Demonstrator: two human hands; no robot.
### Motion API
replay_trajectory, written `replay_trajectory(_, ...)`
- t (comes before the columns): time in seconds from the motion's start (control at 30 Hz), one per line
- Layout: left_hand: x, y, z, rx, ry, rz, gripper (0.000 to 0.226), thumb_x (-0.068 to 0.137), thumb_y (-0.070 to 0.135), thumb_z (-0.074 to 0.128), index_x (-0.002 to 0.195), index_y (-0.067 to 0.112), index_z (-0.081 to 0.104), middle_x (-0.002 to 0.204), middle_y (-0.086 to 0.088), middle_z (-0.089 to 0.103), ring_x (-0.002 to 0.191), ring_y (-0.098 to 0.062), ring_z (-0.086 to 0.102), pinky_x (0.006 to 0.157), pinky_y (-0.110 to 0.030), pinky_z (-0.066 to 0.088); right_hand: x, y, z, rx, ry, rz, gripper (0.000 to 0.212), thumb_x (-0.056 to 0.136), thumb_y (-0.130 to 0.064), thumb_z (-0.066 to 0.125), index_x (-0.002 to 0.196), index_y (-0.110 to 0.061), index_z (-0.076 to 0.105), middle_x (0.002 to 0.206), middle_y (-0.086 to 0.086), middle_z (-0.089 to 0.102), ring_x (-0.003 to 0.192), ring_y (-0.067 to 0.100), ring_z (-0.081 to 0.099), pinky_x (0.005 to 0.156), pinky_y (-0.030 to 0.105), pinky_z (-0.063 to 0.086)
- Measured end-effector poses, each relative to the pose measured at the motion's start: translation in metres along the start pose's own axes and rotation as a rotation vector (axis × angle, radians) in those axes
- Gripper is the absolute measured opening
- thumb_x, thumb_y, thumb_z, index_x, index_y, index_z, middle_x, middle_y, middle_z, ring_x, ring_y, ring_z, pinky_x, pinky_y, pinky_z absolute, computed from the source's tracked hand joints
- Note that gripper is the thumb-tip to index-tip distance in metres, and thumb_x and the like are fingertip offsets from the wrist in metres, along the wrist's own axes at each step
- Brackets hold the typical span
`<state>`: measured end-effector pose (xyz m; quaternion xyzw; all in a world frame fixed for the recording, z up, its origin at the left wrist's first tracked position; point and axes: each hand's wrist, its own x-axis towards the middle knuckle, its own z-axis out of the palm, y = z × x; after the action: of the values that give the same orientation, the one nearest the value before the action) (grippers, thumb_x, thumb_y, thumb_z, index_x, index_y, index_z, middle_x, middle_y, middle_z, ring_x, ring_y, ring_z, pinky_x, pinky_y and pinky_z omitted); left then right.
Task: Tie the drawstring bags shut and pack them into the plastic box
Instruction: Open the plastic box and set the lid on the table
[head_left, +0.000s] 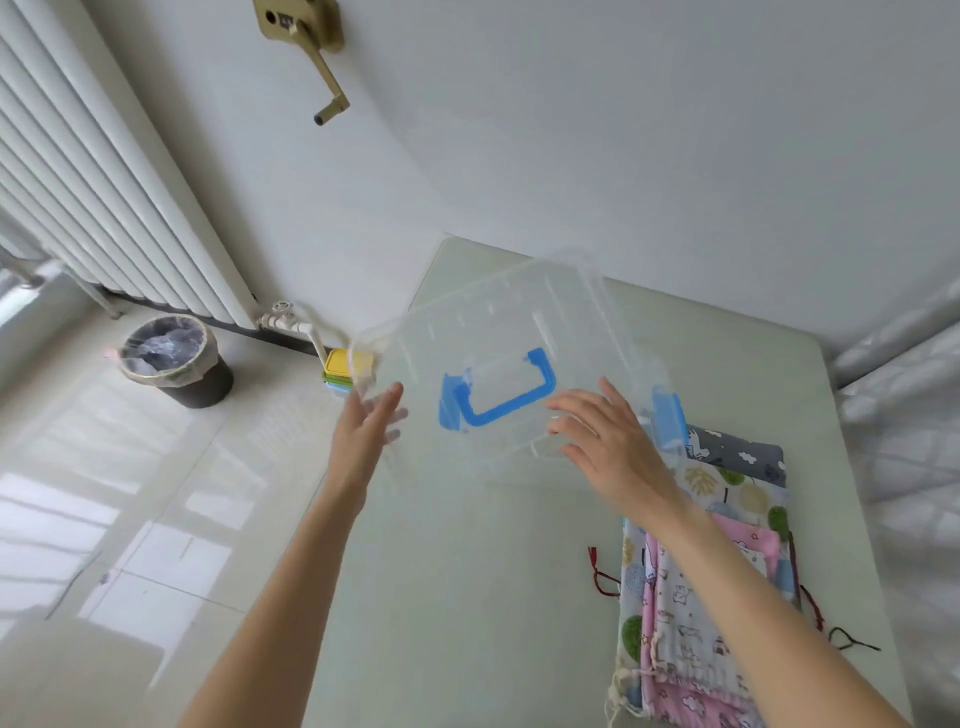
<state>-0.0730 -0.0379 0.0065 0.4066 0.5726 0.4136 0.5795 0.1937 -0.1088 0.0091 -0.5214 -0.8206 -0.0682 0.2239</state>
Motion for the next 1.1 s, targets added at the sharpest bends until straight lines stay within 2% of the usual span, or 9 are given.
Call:
replay_trajectory(0.1, -0.002, 0.009, -0.039, -0.186, 0.127, 0.083, 0.04, 0.089, 0.013, 0.06, 0.125, 0.019, 0.043, 0.109, -0.008, 0.062, 0.089, -0.02, 0.065, 0.078, -0.031, 0.053, 0.022, -0.014, 0.007, -0.038, 0.023, -0.105, 0.017, 0.082, -0.017, 0.058, 0.098, -0.02, 0.054, 0.125, 0.001, 0.054, 0.119, 0.024, 0.044, 0.11, 0.046, 0.023)
replay_trajectory(0.2, -0.013, -0.003, -0.076, -0.223, 0.218, 0.114, 0.046, 0.09, 0.006, 0.058, 0.131, 0.018, 0.042, 0.093, -0.003, 0.06, 0.075, -0.013, 0.065, 0.066, -0.023, 0.055, 0.043, -0.042, 0.014, -0.064, 0.09, 0.103, 0.031, 0.071, -0.008, 0.072, 0.099, -0.021, 0.064, 0.116, 0.004, 0.049, 0.101, 0.027, 0.048, 0.088, 0.038, 0.035)
replay_trajectory(0.33, -0.045, -0.037, -0.113, -0.325, 0.407, 0.087, 0.032, 0.092, 0.008, 0.055, 0.121, 0.02, 0.048, 0.08, -0.002, 0.052, 0.068, -0.01, 0.065, 0.066, -0.02, 0.055, 0.053, -0.1, 0.028, 0.22, -0.044, 0.295, 0.033, 0.091, -0.036, 0.048, 0.12, -0.023, 0.057, 0.097, 0.003, 0.056, 0.072, 0.022, 0.061, 0.059, 0.032, 0.05)
replay_trajectory(0.43, -0.073, -0.066, -0.133, -0.389, 0.536, 0.017, 0.033, 0.091, 0.009, 0.057, 0.121, 0.02, 0.047, 0.083, -0.003, 0.052, 0.069, -0.011, 0.066, 0.066, -0.02, 0.055, 0.048, -0.14, 0.047, 0.48, -0.256, 0.464, 0.056, 0.092, -0.051, 0.044, 0.14, -0.025, 0.035, 0.123, -0.002, 0.049, 0.094, 0.015, 0.063, 0.078, 0.032, 0.049)
replay_trajectory(0.57, -0.1, -0.103, -0.144, -0.378, 0.557, -0.113, 0.046, 0.085, 0.005, 0.064, 0.125, 0.013, 0.042, 0.089, -0.006, 0.055, 0.077, -0.019, 0.062, 0.071, -0.024, 0.053, 0.033, -0.177, 0.088, 0.55, -0.45, 0.572, 0.081, 0.086, -0.045, 0.06, 0.148, -0.018, 0.016, 0.142, 0.004, 0.031, 0.108, 0.022, 0.057, 0.09, 0.03, 0.043)
replay_trajectory(0.73, -0.112, -0.139, -0.139, 0.118, 0.522, -0.217, 0.048, 0.075, 0.017, 0.076, 0.112, 0.018, 0.047, 0.106, -0.004, 0.058, 0.093, -0.019, 0.06, 0.084, -0.03, 0.046, 0.002, -0.177, 0.129, 0.512, -0.638, 0.695, 0.083, 0.088, -0.029, 0.06, 0.15, -0.017, 0.007, 0.155, 0.011, 0.014, 0.123, 0.03, 0.047, 0.103, 0.035, 0.038)
replay_trajectory(0.87, -0.111, -0.164, -0.127, 0.453, 0.46, -0.196, 0.053, 0.076, 0.028, 0.075, 0.118, 0.011, 0.047, 0.117, -0.005, 0.06, 0.109, -0.022, 0.056, 0.083, -0.031, 0.042, -0.016, -0.164, 0.138, 0.457, -0.712, 0.724, 0.077, 0.092, -0.026, 0.056, 0.15, -0.016, 0.006, 0.158, 0.011, 0.006, 0.14, 0.028, 0.027, 0.108, 0.033, 0.027)
replay_trajectory(1.0, -0.105, -0.175, -0.116, 0.837, 0.36, -0.191, 0.056, 0.083, 0.038, 0.065, 0.126, 0.006, 0.047, 0.134, -0.01, 0.045, 0.125, -0.029, 0.034, 0.101, -0.034, 0.03, -0.024, -0.149, 0.141, 0.392, -0.762, 0.747, 0.064, 0.095, -0.028, 0.049, 0.149, -0.021, 0.015, 0.158, 0.008, 0.004, 0.143, 0.026, 0.016, 0.11, 0.037, 0.026)
replay_trajectory(1.1, -0.104, -0.164, -0.106, 0.949, 0.368, -0.144, 0.058, 0.086, 0.036, 0.06, 0.133, 0.007, 0.043, 0.145, -0.012, 0.033, 0.132, -0.031, 0.024, 0.108, -0.036, 0.024, -0.027, -0.146, 0.127, 0.407, -0.793, 0.729, 0.059, 0.096, -0.031, 0.045, 0.148, -0.023, 0.019, 0.157, 0.008, 0.003, 0.142, 0.027, 0.014, 0.108, 0.039, 0.028)
